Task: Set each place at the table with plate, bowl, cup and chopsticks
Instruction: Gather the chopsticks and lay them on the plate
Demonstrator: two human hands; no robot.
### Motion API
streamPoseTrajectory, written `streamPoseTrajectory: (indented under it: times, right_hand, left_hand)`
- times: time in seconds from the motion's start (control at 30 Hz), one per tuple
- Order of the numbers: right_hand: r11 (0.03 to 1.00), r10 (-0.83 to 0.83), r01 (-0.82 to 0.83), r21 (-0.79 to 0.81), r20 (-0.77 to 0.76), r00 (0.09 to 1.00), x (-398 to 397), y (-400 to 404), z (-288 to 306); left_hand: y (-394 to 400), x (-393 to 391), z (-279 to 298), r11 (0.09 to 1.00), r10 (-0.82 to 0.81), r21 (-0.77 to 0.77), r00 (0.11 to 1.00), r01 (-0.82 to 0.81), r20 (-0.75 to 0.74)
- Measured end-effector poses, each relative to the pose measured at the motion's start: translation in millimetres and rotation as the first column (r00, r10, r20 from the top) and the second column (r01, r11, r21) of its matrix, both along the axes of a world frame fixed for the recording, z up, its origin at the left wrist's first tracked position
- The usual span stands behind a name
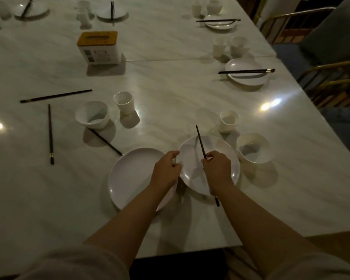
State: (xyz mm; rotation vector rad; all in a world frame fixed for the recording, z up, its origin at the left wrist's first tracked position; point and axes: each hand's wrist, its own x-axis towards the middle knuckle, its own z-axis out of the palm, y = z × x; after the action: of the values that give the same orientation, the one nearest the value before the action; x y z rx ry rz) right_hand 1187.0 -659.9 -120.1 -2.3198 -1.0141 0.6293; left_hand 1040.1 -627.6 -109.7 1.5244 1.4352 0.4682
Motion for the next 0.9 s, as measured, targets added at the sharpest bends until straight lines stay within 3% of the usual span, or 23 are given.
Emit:
streamPoseTrajectory:
  times: [0.17,0.3,0.5,0.63,0.9]
  right_hand:
    - [0.983,0.091,-0.103,0.152,0.084,0.992,-22,4,15]
    - [0.946,0.276,-0.274,0.173,0.015,0.961,-56,18,21]
    - [0.892,0.414,-0.392,0.225,-0.054,0.909,-110,53,20]
    - [0.879,0.452,-0.431,0.206,-0.065,0.89,-133,81,13]
    - [0.887,0.451,-0.439,0.148,-0.062,0.891,-163,116,2]
  left_hand:
    - [5,-12,8,0.996,0.061,0.066,0.996,-0.065,0.059]
    - [22,-46,12,0.966,0.201,0.158,0.978,-0.206,0.05]
    - [64,-119,10,0.855,0.51,0.199,0.848,-0.479,-0.148]
    - [97,-148,0,0.851,0.525,0.147,0.795,-0.505,-0.305]
    - [131,-163,-11,0.914,0.39,0.063,0.824,-0.402,-0.41]
